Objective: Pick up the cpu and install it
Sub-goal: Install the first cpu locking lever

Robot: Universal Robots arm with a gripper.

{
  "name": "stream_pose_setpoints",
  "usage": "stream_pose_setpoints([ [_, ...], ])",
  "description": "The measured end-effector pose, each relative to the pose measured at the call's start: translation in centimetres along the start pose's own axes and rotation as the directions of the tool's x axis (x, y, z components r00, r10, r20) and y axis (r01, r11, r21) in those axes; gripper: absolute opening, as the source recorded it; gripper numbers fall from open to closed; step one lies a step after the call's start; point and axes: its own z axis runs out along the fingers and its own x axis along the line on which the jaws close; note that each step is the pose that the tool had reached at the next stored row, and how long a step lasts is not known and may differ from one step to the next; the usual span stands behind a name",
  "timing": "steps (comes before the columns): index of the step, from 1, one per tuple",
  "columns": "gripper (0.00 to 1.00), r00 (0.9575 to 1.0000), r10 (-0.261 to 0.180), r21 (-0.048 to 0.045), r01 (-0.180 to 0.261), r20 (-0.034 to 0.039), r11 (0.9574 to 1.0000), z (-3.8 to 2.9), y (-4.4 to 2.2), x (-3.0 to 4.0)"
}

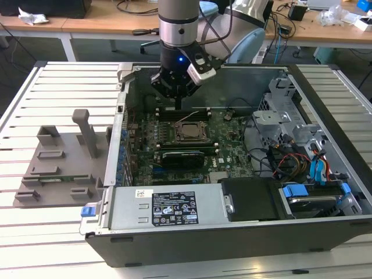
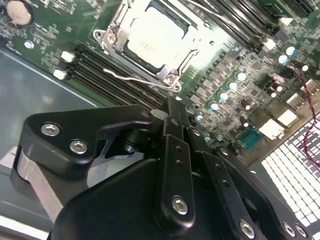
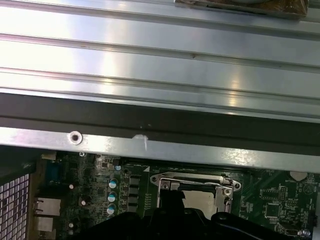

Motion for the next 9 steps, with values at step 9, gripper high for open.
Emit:
stream_pose_setpoints([
  [9, 0.11, 1.0, 0.001, -0.0257, -0.001, 0.0023, 0.9997, 0.03, -0.26, -0.1],
])
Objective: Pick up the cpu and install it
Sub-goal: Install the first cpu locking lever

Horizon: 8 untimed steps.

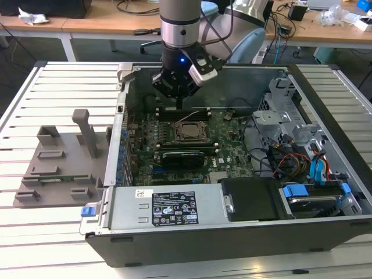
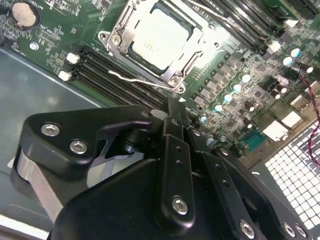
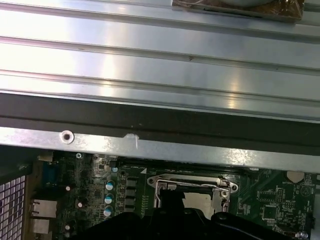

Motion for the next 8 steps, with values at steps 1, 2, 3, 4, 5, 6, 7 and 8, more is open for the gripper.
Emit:
stream_pose_setpoints([
  [1, 0.11, 1.0, 0.0, -0.016, 0.0, 0.0015, 0.9999, 0.02, -0.2, 0.02],
  [2, 0.11, 1.0, 0.001, -0.0313, -0.001, 0.0029, 0.9995, 0.06, -0.43, 0.04],
  [3, 0.11, 1.0, 0.001, -0.0462, -0.001, 0.0043, 0.9989, 0.1, -0.63, 0.06],
  [4, 0.11, 1.0, 0.002, -0.0579, -0.001, 0.0053, 0.9983, 0.14, -0.76, 0.07],
  [5, 0.11, 1.0, 0.002, -0.0608, -0.001, 0.0055, 0.9981, 0.17, -0.81, 0.08],
  [6, 0.11, 1.0, 0.002, -0.062, -0.001, 0.0059, 0.9981, 0.26, -0.89, 0.08],
  [7, 0.11, 1.0, 0.002, -0.0619, -0.001, 0.0057, 0.9981, 0.36, -0.89, 0.06],
  [8, 0.11, 1.0, 0.002, -0.0619, -0.001, 0.0057, 0.9981, 0.48, -0.9, 0.04],
])
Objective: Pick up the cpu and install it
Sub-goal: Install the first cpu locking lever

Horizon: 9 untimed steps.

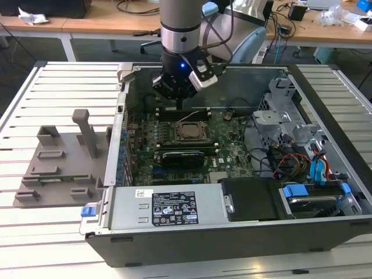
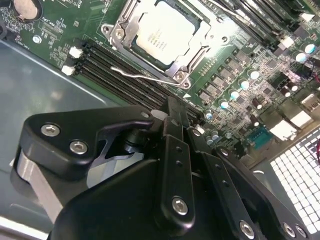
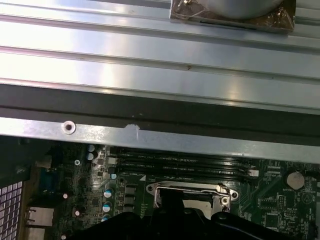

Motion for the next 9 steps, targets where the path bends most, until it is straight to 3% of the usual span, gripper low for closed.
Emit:
stream_pose_setpoints([
  [9, 0.11, 1.0, 0.0, 0.0, 0.0, -0.0003, 1.0, 1.77, -0.13, -0.08],
])
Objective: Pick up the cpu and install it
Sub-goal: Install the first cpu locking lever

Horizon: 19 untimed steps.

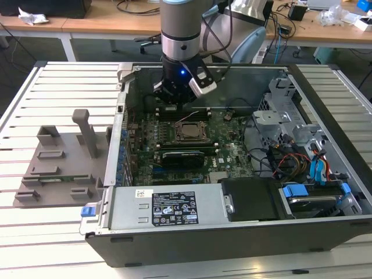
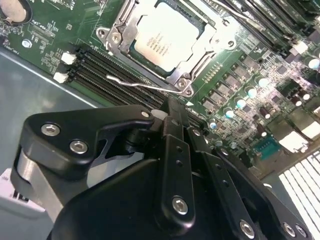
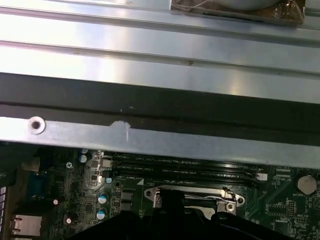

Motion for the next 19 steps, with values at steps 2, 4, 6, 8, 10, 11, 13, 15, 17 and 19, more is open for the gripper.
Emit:
stream_pose_setpoints([
  [2, 0.11, 1.0, 0.0, 0.0, 0.0, -0.0003, 1.0, 0.62, -0.04, -0.07],
  [4, 0.11, 1.0, 0.0, 0.0, 0.0, -0.0003, 1.0, 0.99, 0.02, -0.18],
  [6, 0.11, 1.0, 0.0, 0.0, 0.0, -0.0004, 1.0, 1.32, 0.3, -0.32],
  [8, 0.11, 1.0, -0.001, 0.0, 0.001, -0.0004, 1.0, 1.53, 0.5, -0.46],
  [10, 0.11, 1.0, -0.002, -0.0002, 0.002, -0.0004, 1.0, 1.71, 0.67, -0.58],
  [11, 0.11, 1.0, -0.003, -0.0001, 0.003, -0.0005, 1.0, 1.78, 0.75, -0.65],
  [13, 0.11, 1.0, -0.004, -0.0002, 0.004, -0.0005, 1.0, 1.94, 0.9, -0.79],
  [15, 0.11, 1.0, -0.004, -0.0003, 0.004, -0.0006, 1.0, 2.09, 0.96, -0.94],
  [17, 0.11, 1.0, -0.005, -0.0002, 0.005, -0.0007, 1.0, 2.2, 0.95, -1.1],
  [19, 0.11, 1.0, -0.005, 0.0013, 0.005, -0.0008, 1.0, 2.28, 0.93, -1.27],
])
